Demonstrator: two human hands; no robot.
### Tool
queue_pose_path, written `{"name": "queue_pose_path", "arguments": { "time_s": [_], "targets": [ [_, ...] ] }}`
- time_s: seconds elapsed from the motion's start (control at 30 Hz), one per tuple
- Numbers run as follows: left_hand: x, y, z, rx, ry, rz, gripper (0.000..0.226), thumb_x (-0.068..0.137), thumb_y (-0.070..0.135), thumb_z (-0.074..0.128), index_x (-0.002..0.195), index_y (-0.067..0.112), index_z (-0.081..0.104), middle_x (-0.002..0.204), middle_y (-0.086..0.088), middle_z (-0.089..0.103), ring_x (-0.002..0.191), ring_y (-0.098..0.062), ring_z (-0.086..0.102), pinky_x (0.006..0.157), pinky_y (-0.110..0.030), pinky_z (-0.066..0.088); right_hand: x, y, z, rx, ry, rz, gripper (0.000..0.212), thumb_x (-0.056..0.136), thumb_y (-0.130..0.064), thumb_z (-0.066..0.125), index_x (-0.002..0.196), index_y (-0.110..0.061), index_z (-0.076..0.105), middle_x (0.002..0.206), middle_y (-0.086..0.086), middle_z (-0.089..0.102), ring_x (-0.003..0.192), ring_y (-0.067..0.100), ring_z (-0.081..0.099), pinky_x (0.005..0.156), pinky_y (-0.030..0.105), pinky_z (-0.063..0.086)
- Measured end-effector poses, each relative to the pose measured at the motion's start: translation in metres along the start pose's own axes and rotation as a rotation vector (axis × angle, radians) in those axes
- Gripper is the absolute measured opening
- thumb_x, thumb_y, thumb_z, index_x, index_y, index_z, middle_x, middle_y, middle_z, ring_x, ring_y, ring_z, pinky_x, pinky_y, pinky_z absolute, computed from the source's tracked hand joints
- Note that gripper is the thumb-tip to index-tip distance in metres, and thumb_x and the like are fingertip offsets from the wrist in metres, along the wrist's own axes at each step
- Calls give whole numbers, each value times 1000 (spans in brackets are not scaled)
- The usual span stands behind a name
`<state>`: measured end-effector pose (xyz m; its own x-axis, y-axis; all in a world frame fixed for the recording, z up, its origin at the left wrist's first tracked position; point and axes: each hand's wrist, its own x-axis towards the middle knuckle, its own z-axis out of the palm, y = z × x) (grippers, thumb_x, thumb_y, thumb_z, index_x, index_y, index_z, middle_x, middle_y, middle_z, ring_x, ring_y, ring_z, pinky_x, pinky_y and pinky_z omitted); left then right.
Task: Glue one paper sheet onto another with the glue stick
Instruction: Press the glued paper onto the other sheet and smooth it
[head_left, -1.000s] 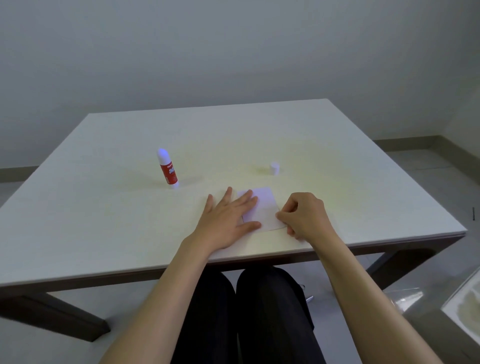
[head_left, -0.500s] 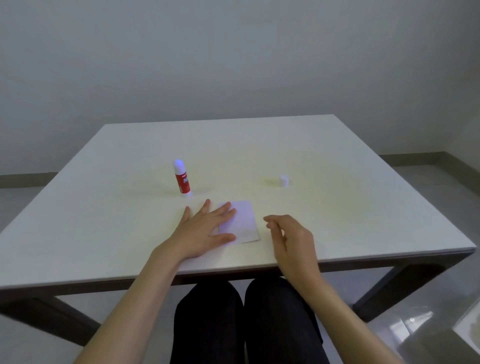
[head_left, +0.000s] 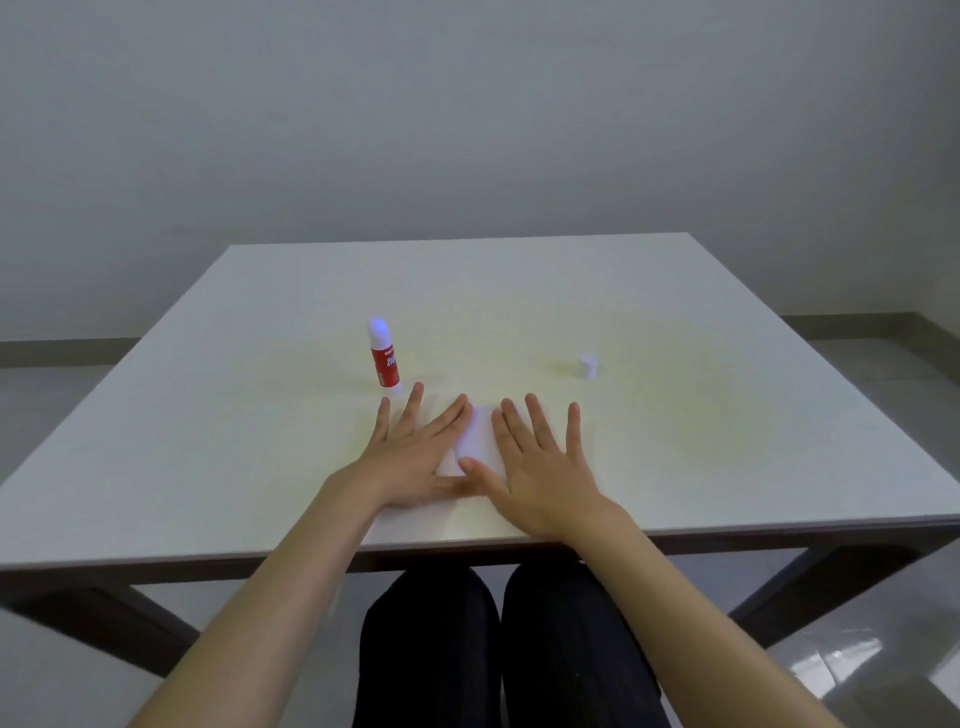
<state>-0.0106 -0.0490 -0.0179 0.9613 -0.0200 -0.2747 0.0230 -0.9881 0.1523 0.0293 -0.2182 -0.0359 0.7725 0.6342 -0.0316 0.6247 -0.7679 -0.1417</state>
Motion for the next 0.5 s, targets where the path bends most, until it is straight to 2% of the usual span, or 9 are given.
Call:
{"name": "queue_pose_path", "arguments": {
  "time_s": [0.07, 0.13, 0.27, 0.33, 0.43, 0.5],
  "targets": [
    [0, -2, 1, -11, -1, 2, 97, 80, 74, 35, 149, 29, -15, 157, 18, -21, 139, -23, -36, 112, -50, -23, -22, -4, 8, 23, 38, -76, 102, 70, -79, -17, 150, -16, -7, 161, -2, -12, 142, 17, -29, 101, 46, -37],
    [1, -3, 2, -13, -16, 7, 99, 79, 76, 35, 148, 29, -16, 157, 18, -21, 139, -22, -36, 112, -49, -23, -37, 1, 9, 10, 33, -91, 103, 67, -80, -21, 150, -21, -8, 161, -7, -14, 138, 15, -34, 99, 44, -40],
    [2, -3, -3, 35, -52, 10, 100, 78, 78, 34, 148, 29, -18, 157, 17, -22, 139, -23, -35, 113, -51, -21, -33, 21, -10, -58, -33, 23, 87, 79, -74, -6, 150, -23, -11, 160, -11, -16, 142, 20, -30, 107, 53, -29],
    [2, -2, -5, 41, -72, 5, 101, 77, 79, 33, 148, 29, -18, 156, 18, -23, 139, -23, -35, 113, -51, -21, -31, 17, -14, -74, 4, 24, 88, 80, -73, -5, 150, -21, -9, 160, -9, -14, 143, 21, -29, 106, 53, -30],
    [2, -1, -8, 26, -105, -2, 100, 77, 78, 35, 148, 30, -19, 155, 19, -25, 139, -21, -36, 113, -51, -22, -34, -3, -5, -19, 43, -113, 99, 69, -78, -18, 150, -23, -6, 160, -11, -12, 141, 18, -32, 100, 47, -39],
    [1, -1, -9, 17, -120, -1, 99, 79, 76, 36, 148, 30, -19, 155, 20, -25, 139, -21, -36, 113, -51, -22, -30, -7, -1, 15, -7, -162, 92, 72, -77, -15, 150, -29, -7, 160, -15, -11, 141, 17, -31, 100, 48, -38]
  ]
}}
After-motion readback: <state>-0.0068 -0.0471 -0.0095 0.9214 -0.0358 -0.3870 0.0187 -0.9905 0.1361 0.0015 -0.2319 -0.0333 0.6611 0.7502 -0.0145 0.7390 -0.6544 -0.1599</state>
